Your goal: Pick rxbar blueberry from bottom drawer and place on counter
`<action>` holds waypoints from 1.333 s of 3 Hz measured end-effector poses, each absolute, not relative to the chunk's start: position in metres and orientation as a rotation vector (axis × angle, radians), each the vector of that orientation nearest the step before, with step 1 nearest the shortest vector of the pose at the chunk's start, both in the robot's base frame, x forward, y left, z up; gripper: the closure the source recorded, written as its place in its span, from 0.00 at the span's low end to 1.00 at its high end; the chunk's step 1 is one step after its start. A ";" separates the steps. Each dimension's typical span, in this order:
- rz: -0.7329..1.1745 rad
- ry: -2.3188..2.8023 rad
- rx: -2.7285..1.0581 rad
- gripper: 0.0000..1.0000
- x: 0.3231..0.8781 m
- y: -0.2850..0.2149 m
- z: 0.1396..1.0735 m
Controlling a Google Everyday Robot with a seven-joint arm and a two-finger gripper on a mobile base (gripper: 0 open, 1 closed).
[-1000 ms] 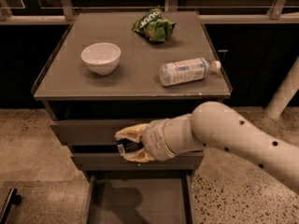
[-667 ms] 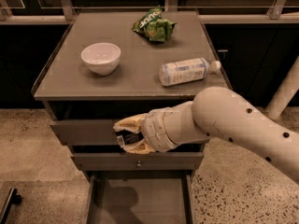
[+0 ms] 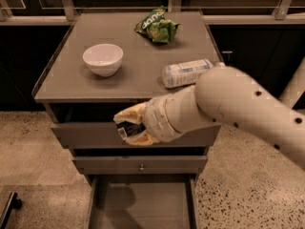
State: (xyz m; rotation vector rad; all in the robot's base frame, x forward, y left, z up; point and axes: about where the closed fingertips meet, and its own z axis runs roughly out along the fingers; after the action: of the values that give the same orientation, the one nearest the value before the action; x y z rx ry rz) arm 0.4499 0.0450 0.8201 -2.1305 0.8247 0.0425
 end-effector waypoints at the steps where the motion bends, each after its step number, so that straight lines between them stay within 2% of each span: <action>1: -0.050 0.781 -2.221 1.00 0.470 0.038 0.870; 2: -0.108 0.734 -2.275 1.00 0.496 0.029 0.908; 4: -0.107 0.639 -2.194 1.00 0.560 0.014 0.933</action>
Offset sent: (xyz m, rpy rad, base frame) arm 0.0808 -0.0314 0.1367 -0.2113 -0.1602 0.0744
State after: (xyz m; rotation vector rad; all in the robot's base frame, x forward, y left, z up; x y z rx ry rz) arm 0.5602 0.0143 0.9332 -2.1941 0.6391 -0.1074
